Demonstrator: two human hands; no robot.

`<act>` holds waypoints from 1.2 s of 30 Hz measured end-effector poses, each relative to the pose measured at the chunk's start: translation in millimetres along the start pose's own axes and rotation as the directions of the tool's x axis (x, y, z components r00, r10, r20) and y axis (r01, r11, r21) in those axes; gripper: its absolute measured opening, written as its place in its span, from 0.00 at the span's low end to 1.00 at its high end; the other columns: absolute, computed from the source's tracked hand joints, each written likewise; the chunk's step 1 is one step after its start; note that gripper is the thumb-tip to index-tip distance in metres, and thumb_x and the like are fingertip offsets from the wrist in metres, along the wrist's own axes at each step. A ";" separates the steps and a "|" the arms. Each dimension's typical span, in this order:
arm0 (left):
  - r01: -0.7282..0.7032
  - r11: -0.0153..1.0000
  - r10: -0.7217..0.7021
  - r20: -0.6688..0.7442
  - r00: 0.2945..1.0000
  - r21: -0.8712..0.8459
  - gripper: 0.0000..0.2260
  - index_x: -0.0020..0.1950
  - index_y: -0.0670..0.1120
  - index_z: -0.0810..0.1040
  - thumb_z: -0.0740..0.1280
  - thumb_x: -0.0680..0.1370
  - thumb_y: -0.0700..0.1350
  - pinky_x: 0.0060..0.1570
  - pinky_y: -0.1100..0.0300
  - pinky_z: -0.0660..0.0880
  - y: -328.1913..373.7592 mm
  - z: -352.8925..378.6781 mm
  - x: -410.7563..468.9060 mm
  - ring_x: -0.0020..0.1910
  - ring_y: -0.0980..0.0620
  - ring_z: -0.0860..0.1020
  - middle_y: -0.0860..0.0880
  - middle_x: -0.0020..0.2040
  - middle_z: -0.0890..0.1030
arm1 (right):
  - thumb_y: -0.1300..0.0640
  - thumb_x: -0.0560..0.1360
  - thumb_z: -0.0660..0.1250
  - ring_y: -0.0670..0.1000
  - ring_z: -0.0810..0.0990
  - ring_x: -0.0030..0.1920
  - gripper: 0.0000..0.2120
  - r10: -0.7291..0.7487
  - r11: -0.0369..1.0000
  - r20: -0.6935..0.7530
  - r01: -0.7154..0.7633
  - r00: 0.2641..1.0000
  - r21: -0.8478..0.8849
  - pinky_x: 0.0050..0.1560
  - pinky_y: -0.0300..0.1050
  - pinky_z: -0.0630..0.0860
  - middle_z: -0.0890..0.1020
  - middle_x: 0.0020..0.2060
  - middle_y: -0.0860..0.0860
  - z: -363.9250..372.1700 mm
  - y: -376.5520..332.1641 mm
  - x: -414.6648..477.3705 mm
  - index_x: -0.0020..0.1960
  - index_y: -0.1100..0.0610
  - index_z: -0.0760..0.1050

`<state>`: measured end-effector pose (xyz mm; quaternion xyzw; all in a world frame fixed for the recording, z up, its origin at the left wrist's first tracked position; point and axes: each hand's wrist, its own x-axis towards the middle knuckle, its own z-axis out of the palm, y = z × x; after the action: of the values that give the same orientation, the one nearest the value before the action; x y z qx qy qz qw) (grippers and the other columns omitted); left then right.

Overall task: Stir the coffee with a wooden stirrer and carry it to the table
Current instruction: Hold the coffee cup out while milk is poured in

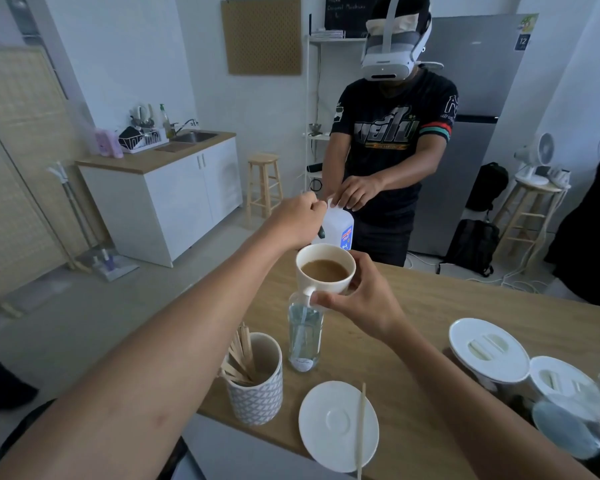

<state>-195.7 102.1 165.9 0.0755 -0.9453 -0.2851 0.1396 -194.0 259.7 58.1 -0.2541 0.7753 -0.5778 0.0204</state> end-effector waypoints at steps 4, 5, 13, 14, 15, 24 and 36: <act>0.020 0.995 -0.020 0.000 1.000 -0.098 0.19 0.50 0.44 0.71 0.51 0.82 0.58 0.55 0.47 0.75 1.5 -5.1 2.1 0.50 0.41 0.80 0.43 0.46 0.84 | 0.40 0.53 0.82 0.38 0.83 0.49 0.37 0.005 1.000 -0.010 -0.005 1.000 -0.008 0.47 0.34 0.79 0.83 0.50 0.39 -1.9 1.6 -0.7 0.57 0.40 0.69; 0.018 0.993 -0.020 -0.016 1.000 -0.116 0.20 0.51 0.45 0.71 0.50 0.82 0.59 0.55 0.48 0.75 -0.7 -7.3 1.2 0.50 0.42 0.79 0.45 0.47 0.83 | 0.40 0.52 0.82 0.38 0.83 0.49 0.38 0.010 1.000 -0.011 -0.010 1.000 -0.007 0.47 0.33 0.78 0.83 0.50 0.40 -2.1 1.6 -0.9 0.59 0.41 0.70; 0.035 0.980 -0.043 -0.040 0.998 -0.194 0.11 0.52 0.47 0.66 0.51 0.83 0.53 0.49 0.49 0.75 -48.3 -4.0 -17.8 0.48 0.46 0.80 0.43 0.50 0.78 | 0.40 0.52 0.82 0.39 0.82 0.50 0.35 0.010 1.000 -0.024 -0.011 1.000 -0.025 0.50 0.40 0.80 0.83 0.49 0.36 -8.0 1.2 -7.5 0.54 0.36 0.69; 0.032 0.969 -0.041 -0.034 0.999 -0.243 0.08 0.52 0.47 0.66 0.52 0.83 0.50 0.47 0.49 0.76 -53.8 -0.4 -21.9 0.45 0.46 0.80 0.42 0.49 0.78 | 0.40 0.52 0.82 0.39 0.82 0.50 0.35 0.012 1.000 -0.022 -0.013 1.000 -0.023 0.50 0.39 0.80 0.83 0.49 0.36 -9.3 1.0 -9.1 0.54 0.36 0.69; 0.033 0.946 -0.040 -0.015 0.999 -0.323 0.05 0.51 0.48 0.65 0.53 0.83 0.47 0.46 0.47 0.78 -58.4 3.2 -26.1 0.43 0.46 0.80 0.42 0.48 0.77 | 0.40 0.52 0.82 0.38 0.82 0.50 0.35 0.013 1.000 -0.021 -0.013 1.000 -0.022 0.49 0.39 0.80 0.83 0.49 0.37 -10.3 0.9 -10.2 0.54 0.36 0.69; 0.035 0.789 0.165 0.266 0.950 -0.613 0.20 0.61 0.52 0.75 0.70 0.73 0.35 0.53 0.61 0.79 -80.5 28.7 -58.3 0.58 0.49 0.79 0.45 0.59 0.76 | 0.40 0.53 0.82 0.39 0.81 0.53 0.39 0.027 0.999 0.016 -0.026 1.000 -0.047 0.50 0.34 0.78 0.81 0.55 0.43 -21.0 9.6 -24.7 0.60 0.42 0.70; 0.039 0.846 0.228 0.426 0.875 -0.532 0.32 0.67 0.57 0.73 0.80 0.67 0.45 0.54 0.71 0.75 -88.9 76.7 -81.0 0.58 0.64 0.79 0.60 0.58 0.82 | 0.46 0.55 0.84 0.41 0.82 0.55 0.41 0.074 0.997 0.033 -0.073 0.997 -0.020 0.52 0.35 0.78 0.82 0.53 0.39 -21.2 38.5 -49.9 0.64 0.47 0.70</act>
<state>-136.7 86.4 37.0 -0.0856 -0.8385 -0.5341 -0.0662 -171.8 307.1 17.1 -0.2354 0.7891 -0.5650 0.0525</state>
